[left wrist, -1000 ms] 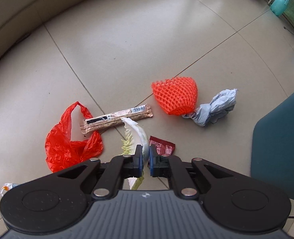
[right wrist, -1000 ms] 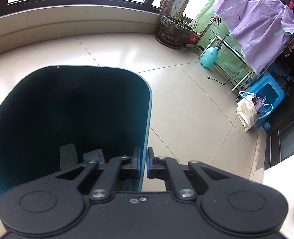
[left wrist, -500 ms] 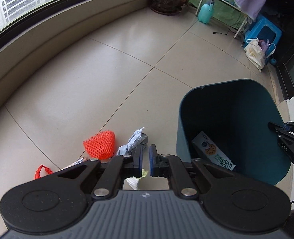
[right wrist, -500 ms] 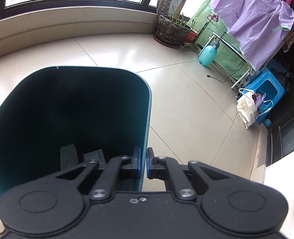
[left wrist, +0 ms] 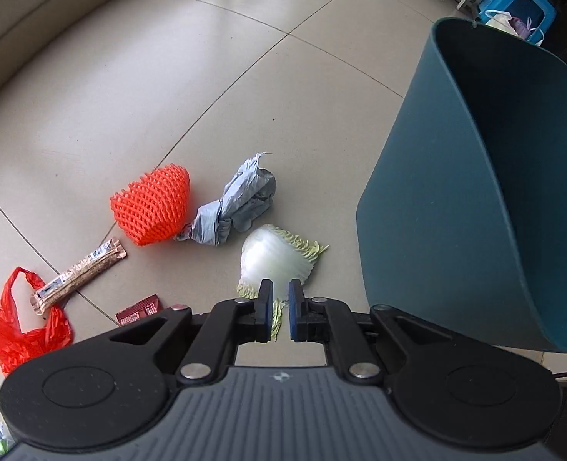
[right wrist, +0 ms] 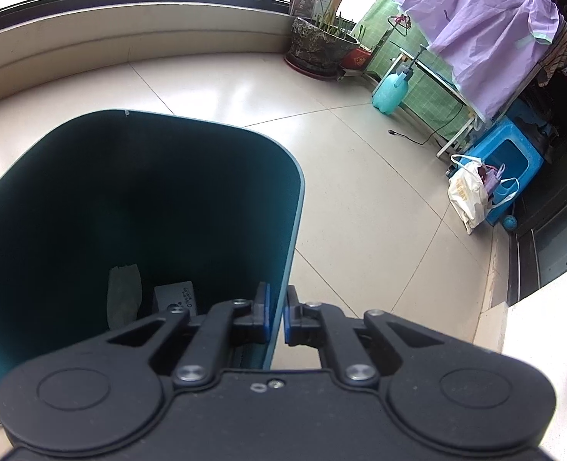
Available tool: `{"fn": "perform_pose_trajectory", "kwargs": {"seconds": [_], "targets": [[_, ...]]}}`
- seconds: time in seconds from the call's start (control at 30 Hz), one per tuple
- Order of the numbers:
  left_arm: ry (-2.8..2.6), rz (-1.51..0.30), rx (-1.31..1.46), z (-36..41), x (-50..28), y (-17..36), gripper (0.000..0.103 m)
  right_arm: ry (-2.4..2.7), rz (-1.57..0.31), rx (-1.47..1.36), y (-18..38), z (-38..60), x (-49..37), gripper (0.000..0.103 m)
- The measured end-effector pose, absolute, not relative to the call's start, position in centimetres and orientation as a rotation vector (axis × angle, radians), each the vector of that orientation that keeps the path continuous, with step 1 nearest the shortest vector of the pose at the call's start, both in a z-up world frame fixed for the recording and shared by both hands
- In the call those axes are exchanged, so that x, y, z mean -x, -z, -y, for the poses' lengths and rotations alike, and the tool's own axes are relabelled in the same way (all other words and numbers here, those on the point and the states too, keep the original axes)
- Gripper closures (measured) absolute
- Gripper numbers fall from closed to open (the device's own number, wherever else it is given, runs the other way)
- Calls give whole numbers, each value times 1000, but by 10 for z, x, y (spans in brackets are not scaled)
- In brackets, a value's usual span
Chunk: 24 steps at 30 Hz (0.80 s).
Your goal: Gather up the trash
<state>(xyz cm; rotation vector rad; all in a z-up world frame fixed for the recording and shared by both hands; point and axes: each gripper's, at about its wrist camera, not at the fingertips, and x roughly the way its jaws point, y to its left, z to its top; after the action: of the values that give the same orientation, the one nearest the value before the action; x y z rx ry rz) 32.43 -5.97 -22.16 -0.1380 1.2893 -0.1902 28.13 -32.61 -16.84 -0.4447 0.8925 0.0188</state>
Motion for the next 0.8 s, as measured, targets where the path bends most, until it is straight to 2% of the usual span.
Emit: {"fn": "perform_pose_trajectory", "kwargs": {"seconds": [0.03,0.07,0.1,0.13,0.2,0.27,0.8], "targets": [[197,-1298,159,59,-327,229,90,-16,-895,438,169,328,-282,97],[199,-1307,173,60,-330,236,84,-15,-897,429,170,330,-282,98],[194,-1318,188,60,-333,243,74,-13,-899,422,170,333,-283,98],[187,-1322,204,60,-335,249,69,-9,-900,422,172,334,-283,98],[169,-1315,230,60,-339,259,41,-7,-902,416,173,339,-283,98],[164,-1298,245,61,-343,269,25,-5,-908,412,175,342,-284,98],[324,-1303,-78,114,-341,350,24,18,-960,399,187,359,-289,94]]}}
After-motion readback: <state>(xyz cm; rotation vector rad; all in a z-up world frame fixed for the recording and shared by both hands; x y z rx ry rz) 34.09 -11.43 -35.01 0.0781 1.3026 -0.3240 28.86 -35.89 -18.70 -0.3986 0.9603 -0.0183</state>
